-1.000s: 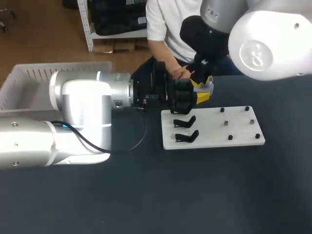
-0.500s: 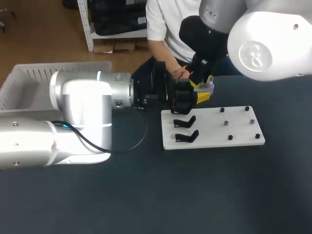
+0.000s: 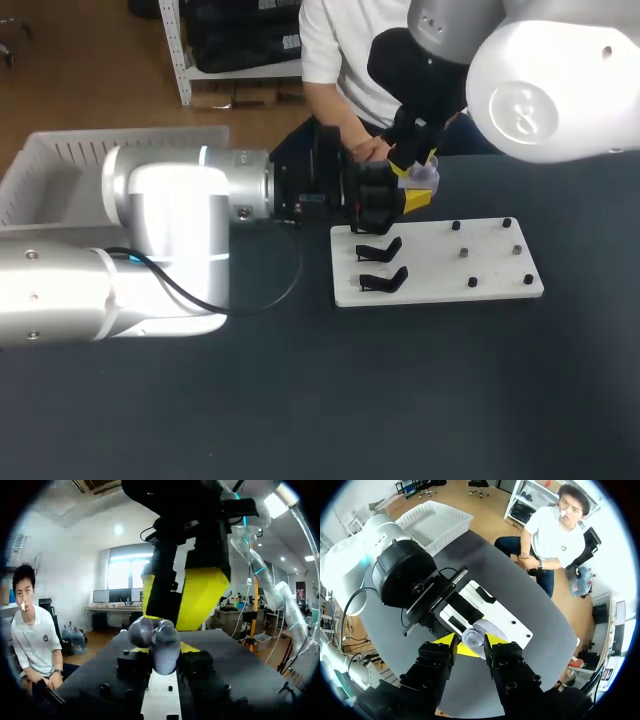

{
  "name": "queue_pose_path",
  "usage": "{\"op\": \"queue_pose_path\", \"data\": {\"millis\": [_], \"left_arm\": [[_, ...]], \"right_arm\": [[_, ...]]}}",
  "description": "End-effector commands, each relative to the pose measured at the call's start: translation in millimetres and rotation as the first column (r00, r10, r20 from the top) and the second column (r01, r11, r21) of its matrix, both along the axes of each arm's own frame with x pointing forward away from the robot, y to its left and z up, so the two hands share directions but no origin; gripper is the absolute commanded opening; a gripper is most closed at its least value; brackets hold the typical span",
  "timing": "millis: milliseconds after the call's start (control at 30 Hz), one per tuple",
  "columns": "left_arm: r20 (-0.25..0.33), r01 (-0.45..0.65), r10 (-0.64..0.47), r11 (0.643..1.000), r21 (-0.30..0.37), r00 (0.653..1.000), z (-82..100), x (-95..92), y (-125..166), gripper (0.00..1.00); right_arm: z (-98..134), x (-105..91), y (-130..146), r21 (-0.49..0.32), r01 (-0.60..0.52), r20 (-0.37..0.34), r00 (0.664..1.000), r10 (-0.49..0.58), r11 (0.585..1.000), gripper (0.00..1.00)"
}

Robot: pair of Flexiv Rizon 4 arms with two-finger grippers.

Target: Pick up each earbud case from the left stands, insert the matching earbuds, close the lid, and place the case in the box.

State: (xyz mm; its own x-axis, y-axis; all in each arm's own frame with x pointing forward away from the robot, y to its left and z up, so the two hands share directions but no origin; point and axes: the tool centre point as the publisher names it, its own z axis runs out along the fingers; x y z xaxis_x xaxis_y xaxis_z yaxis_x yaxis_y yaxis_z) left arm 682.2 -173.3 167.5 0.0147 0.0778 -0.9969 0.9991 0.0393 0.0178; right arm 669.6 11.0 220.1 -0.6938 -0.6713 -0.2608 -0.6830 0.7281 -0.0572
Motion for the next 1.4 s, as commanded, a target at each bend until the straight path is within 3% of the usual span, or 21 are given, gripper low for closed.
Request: {"op": "queue_pose_path", "data": {"millis": [33, 233, 533, 700, 1167, 1400], "left_arm": [[0.004, -0.005, 0.005, 1.000, -0.006, 1.000, -0.9, -0.9, 0, 0.00], [0.004, -0.005, 0.005, 1.000, -0.006, 1.000, -0.9, -0.9, 0, 0.00], [0.004, -0.005, 0.005, 1.000, -0.006, 1.000, -0.9, -0.9, 0, 0.00], [0.004, -0.005, 0.005, 1.000, -0.006, 1.000, -0.9, -0.9, 0, 0.00], [0.004, -0.005, 0.005, 1.000, -0.006, 1.000, -0.9, -0.9, 0, 0.00], [0.004, -0.005, 0.005, 1.000, -0.006, 1.000, -0.9, -0.9, 0, 0.00]], "right_arm": [[16, -6.1, -1, 0.008, 0.001, 0.029, 1.000, -0.002, 1.000, 0.36], [24, 15.7, 0, 0.026, 0.015, 0.071, 0.997, -0.017, 1.000, 0.38], [5, 53.4, -9, 0.030, 0.065, 0.068, 0.995, -0.067, 0.997, 0.42], [-7, 60.5, -12, 0.035, 0.088, 0.050, 0.995, -0.090, 0.996, 0.39], [-19, 33.7, -19, 0.052, 0.141, 0.011, 0.990, -0.142, 0.989, 0.40], [-11, 25.8, -26, 0.088, 0.192, 0.055, 0.979, -0.198, 0.977, 0.44]]}}
